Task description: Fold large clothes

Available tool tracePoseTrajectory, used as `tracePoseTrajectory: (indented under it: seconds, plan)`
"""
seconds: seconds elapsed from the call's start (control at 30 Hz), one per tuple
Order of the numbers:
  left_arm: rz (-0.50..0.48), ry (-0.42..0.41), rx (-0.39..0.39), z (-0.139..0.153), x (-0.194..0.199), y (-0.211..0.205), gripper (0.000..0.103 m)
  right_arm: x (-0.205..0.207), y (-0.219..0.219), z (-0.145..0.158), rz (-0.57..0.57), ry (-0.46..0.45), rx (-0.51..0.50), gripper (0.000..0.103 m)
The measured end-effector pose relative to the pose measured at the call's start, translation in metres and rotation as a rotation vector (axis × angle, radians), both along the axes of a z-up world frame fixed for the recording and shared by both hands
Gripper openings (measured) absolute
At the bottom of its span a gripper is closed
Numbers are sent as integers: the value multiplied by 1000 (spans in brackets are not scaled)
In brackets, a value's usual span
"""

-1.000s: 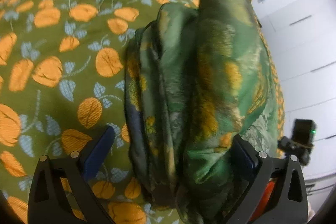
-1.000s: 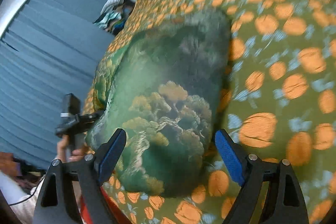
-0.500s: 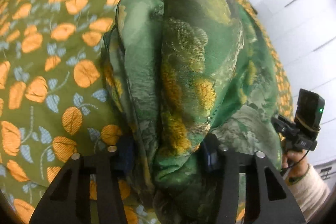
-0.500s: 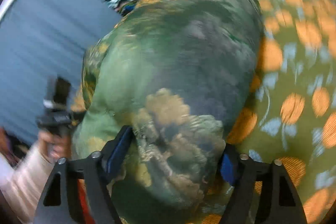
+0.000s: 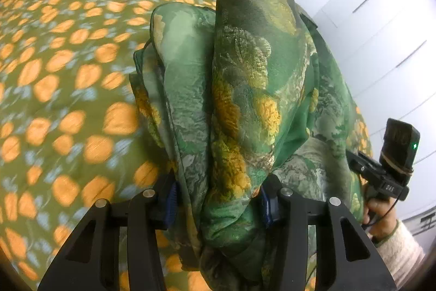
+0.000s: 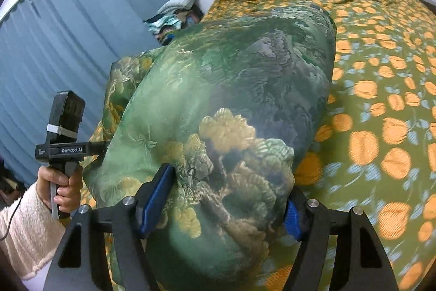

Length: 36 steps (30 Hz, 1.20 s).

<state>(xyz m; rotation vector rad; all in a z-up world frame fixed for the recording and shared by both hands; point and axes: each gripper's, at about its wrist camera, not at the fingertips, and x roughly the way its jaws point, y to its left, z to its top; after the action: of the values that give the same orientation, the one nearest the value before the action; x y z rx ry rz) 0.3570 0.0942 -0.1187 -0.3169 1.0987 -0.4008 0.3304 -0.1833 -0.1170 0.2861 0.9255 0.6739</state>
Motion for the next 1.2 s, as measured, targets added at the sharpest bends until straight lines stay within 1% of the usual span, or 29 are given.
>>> tracePoseTrajectory:
  seconds: [0.03, 0.13, 0.2, 0.27, 0.3, 0.37, 0.4, 0.43, 0.47, 0.5, 0.53, 0.57, 0.6, 0.63, 0.67, 0.7, 0.73, 0.77, 0.83, 0.9, 0.93, 0.97, 1.0, 1.03, 1.1, 1.13, 1.2]
  plan:
    - [-4, 2, 2, -3, 5, -5, 48, 7, -7, -3, -8, 10, 2, 71]
    - [-14, 22, 21, -23, 31, -23, 48, 28, -26, -17, -40, 45, 9, 71]
    - [-5, 48, 48, -43, 41, -30, 49, 42, -35, -35, -54, 100, 12, 71]
    - [8, 56, 53, -54, 42, -28, 53, 52, -40, -56, -57, 156, 22, 71]
    - [22, 65, 27, -60, 43, -23, 58, 54, -42, -66, -63, 174, 32, 72]
    - [36, 74, -7, -67, 43, -15, 67, 55, -46, -71, -66, 179, 68, 74]
    - [45, 78, -4, -69, 43, -11, 79, 54, -48, -73, -73, 183, 89, 76]
    - [59, 78, 8, -69, 43, -9, 92, 53, -49, -73, -80, 185, 98, 77]
    - [80, 68, 25, -66, 41, -5, 96, 52, -50, -73, -87, 186, 102, 79]
    - [88, 52, 30, -62, 38, -2, 98, 53, -53, -73, -94, 189, 106, 82]
    - [91, 28, 32, -54, 33, 0, 98, 51, -57, -70, -110, 191, 110, 85]
    - [93, 4, 41, -46, 27, 1, 98, 50, -61, -67, -125, 189, 110, 93]
    - [94, -27, 66, -34, 19, 2, 98, 47, -67, -60, -148, 177, 105, 96]
    - [94, -63, 111, -22, 10, 3, 97, 43, -73, -51, -166, 160, 96, 97]
    - [96, -107, 176, -8, -1, 2, 97, 39, -77, -43, -180, 149, 83, 97]
    - [95, -157, 245, 5, -12, 0, 97, 31, -83, -32, -194, 134, 66, 99]
    - [94, -196, 298, 14, -24, -2, 99, 22, -88, -21, -209, 115, 32, 101]
    - [99, -245, 371, 24, -36, -4, 100, 12, -92, -12, -223, 96, -8, 103]
    - [135, -364, 555, 45, -71, -11, 101, -10, -97, 8, -247, 43, -137, 103]
    - [152, -457, 653, 58, -96, -19, 102, -39, -98, 29, -272, -26, -294, 103]
    - [160, -491, 677, 65, -108, -21, 103, -55, -96, 38, -285, -62, -358, 103]
    - [169, -514, 681, 72, -125, -25, 103, -67, -97, 44, -297, -89, -400, 103]
    - [184, -524, 669, 76, -133, -30, 103, -87, -96, 54, -328, -132, -473, 103]
    - [203, -533, 663, 82, -145, -32, 103, -100, -97, 61, -349, -159, -511, 103]
    - [252, -552, 654, 91, -168, -37, 103, -129, -98, 74, -390, -221, -566, 103]
    - [261, -553, 635, 96, -181, -39, 103, -146, -99, 82, -419, -251, -589, 103]
    - [264, -518, 578, 98, -203, -44, 103, -177, -98, 95, -470, -280, -599, 103]
